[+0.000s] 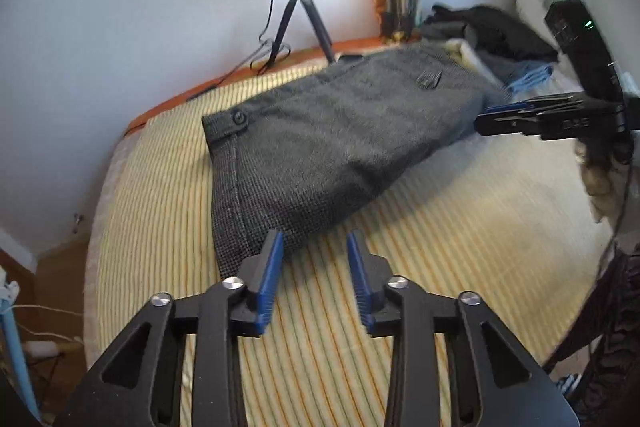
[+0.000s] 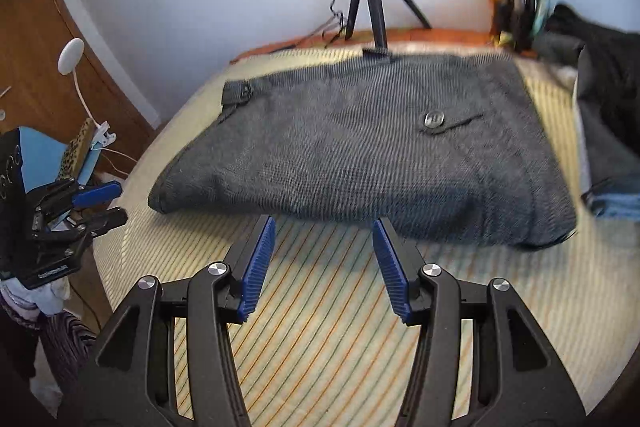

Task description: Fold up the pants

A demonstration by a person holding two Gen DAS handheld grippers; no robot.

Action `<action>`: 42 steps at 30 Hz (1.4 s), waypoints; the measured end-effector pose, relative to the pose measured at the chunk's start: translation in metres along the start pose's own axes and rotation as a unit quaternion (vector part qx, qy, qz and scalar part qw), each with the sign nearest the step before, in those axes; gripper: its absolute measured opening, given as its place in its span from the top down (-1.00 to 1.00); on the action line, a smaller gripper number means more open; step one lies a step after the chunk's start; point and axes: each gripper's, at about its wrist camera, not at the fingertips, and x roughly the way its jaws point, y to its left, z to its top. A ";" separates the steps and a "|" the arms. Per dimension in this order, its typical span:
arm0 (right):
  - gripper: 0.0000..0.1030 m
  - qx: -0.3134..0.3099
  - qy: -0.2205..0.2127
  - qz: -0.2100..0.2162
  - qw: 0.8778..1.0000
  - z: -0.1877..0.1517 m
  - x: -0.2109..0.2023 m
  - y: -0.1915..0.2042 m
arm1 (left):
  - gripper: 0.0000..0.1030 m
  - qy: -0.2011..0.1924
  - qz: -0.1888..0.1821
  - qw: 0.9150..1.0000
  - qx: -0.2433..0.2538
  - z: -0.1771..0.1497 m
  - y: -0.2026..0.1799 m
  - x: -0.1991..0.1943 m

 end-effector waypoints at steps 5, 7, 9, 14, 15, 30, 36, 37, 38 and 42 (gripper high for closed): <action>-0.04 0.010 0.021 0.015 1.000 -0.008 0.020 -0.001 | 0.56 0.008 -0.004 1.000 0.001 -0.001 -0.010 0.030; -0.04 0.007 0.028 0.015 0.999 -0.010 0.029 0.001 | 0.56 0.016 0.000 1.000 0.014 0.001 -0.015 0.044; -0.04 0.004 0.036 0.019 0.999 -0.011 0.039 0.004 | 0.56 0.027 0.009 0.999 0.029 0.003 -0.019 0.055; -0.04 0.001 0.039 0.014 0.999 -0.006 0.061 0.009 | 0.56 0.029 0.020 0.999 0.036 0.018 -0.012 0.072; -0.04 0.004 0.037 0.016 0.999 -0.003 0.062 0.010 | 0.56 0.024 0.018 0.999 0.030 0.021 -0.009 0.073; 0.08 0.067 -0.014 0.068 0.995 0.026 0.050 -0.003 | 0.58 -0.030 -0.023 0.999 0.028 0.039 -0.009 0.038; 0.08 0.087 -0.022 0.095 0.991 0.029 0.044 -0.007 | 0.44 0.009 -0.039 0.998 0.050 0.018 -0.029 0.051; 0.08 0.092 -0.023 0.099 0.990 0.029 0.043 -0.008 | 0.40 0.014 -0.034 0.998 0.051 0.016 -0.028 0.056; 0.08 0.096 -0.024 0.102 0.990 0.030 0.043 -0.009 | 0.34 0.020 -0.035 0.998 0.045 0.015 -0.026 0.061; 0.08 0.105 -0.023 0.109 0.988 0.029 0.044 -0.010 | 0.23 0.024 -0.017 0.998 0.050 0.016 -0.024 0.076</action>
